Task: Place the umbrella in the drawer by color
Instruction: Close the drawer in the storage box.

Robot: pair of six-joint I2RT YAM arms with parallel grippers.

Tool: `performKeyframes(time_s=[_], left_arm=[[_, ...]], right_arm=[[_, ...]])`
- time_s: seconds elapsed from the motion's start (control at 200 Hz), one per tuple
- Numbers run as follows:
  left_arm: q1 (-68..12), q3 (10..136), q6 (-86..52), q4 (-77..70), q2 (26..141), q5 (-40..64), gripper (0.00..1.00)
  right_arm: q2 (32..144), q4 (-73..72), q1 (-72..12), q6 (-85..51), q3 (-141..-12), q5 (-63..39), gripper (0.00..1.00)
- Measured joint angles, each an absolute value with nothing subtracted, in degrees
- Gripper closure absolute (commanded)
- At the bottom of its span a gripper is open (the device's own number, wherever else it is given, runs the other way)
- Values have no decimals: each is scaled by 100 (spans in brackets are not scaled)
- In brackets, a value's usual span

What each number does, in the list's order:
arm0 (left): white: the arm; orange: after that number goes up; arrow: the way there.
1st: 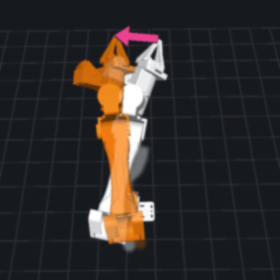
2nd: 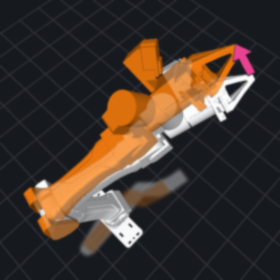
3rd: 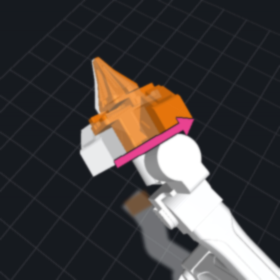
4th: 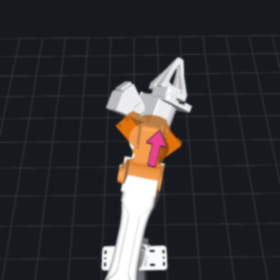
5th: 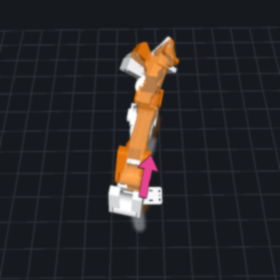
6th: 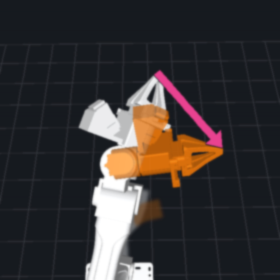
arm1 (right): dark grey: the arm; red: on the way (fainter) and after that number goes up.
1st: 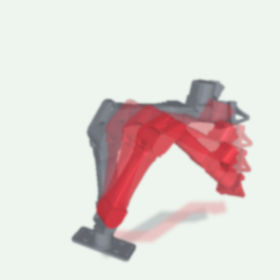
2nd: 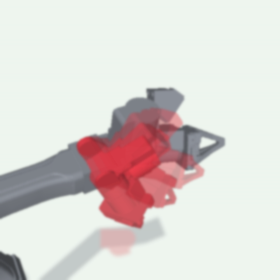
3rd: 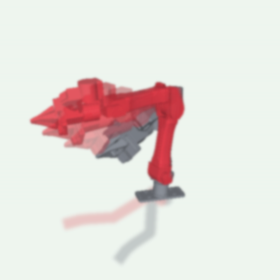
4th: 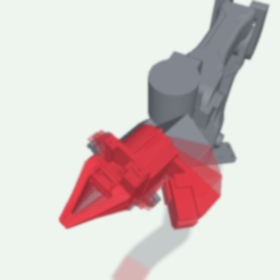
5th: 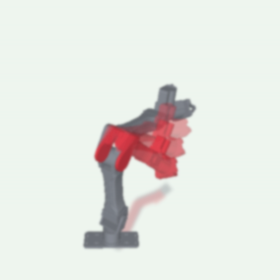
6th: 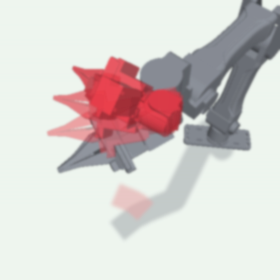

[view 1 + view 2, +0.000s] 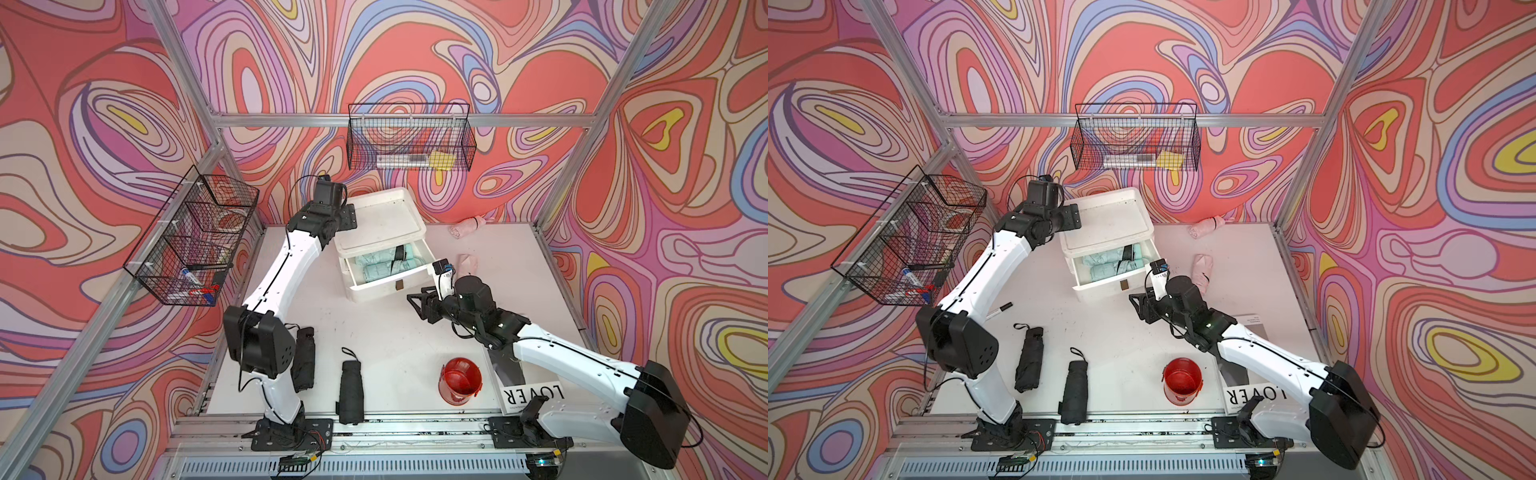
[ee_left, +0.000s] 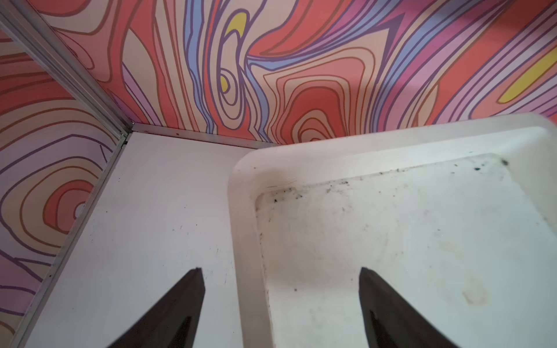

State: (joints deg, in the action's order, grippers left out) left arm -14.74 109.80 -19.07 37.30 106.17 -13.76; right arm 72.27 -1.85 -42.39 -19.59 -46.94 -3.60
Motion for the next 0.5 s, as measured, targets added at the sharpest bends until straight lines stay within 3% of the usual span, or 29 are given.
performKeyframes(time_s=[0.24, 0.416, 0.496], left_arm=[[-1472, 11209, -1894, 4139, 10971, -1752, 29], [-1474, 10663, -2091, 3881, 10615, -1326, 67], [-1448, 10320, -2150, 3715, 10385, -1260, 76]], right_arm=[[8003, -921, -4366, -2257, -4694, -62, 42], [8265, -1225, -4447, -2324, -4827, 207, 42], [8403, -1192, -4462, -2364, -5107, 279, 42]])
